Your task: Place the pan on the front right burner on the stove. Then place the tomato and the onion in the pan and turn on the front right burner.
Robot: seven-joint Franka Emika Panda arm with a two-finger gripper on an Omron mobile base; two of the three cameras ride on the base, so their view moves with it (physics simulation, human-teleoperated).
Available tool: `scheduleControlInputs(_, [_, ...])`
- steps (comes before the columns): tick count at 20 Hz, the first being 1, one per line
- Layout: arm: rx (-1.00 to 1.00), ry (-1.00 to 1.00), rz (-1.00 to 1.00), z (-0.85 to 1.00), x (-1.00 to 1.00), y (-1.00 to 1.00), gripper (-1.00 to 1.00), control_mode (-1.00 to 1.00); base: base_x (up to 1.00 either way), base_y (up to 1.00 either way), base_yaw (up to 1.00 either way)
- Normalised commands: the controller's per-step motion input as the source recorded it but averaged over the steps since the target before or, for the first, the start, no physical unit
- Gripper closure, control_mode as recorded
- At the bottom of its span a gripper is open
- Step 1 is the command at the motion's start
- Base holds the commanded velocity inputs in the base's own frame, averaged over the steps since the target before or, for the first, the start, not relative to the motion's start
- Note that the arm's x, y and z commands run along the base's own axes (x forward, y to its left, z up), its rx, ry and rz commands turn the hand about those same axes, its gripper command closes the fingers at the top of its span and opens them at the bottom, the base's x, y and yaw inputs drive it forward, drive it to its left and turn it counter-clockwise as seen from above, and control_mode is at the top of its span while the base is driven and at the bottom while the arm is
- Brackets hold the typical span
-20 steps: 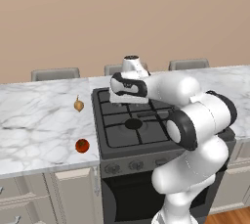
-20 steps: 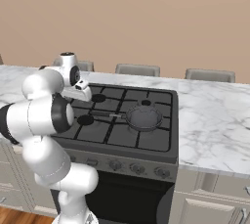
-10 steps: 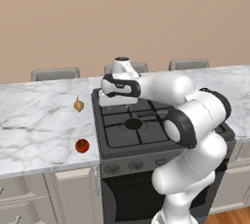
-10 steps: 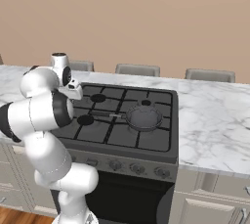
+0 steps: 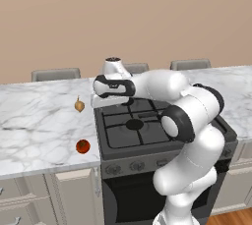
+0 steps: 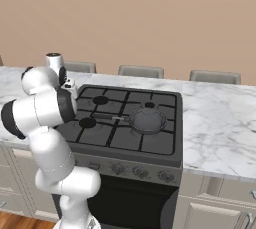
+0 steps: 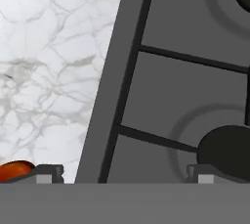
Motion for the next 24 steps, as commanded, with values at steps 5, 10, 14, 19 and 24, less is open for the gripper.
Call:
scheduleControlInputs(5, [0.0, -0.03, 0.13, 0.0, 0.29, 0.3, -1.0, -1.0, 0.0, 0.0, 0.0])
scheduleControlInputs(10, [0.0, -0.02, 0.12, 0.0, 0.31, 0.24, -1.0, -1.0, 0.0, 0.0, 0.0])
scheduleControlInputs(14, [0.0, -0.02, 0.11, -0.01, 0.32, 0.22, -1.0, -1.0, 0.0, 0.0, 0.0])
scheduleControlInputs(19, [0.0, -0.04, 0.11, -0.11, 0.28, 0.21, -1.0, -1.0, 0.0, 0.0, 0.0])
scheduleControlInputs(24, [0.0, -0.04, 0.09, -0.24, 0.2, 0.13, -1.0, -1.0, 0.0, 0.0, 0.0])
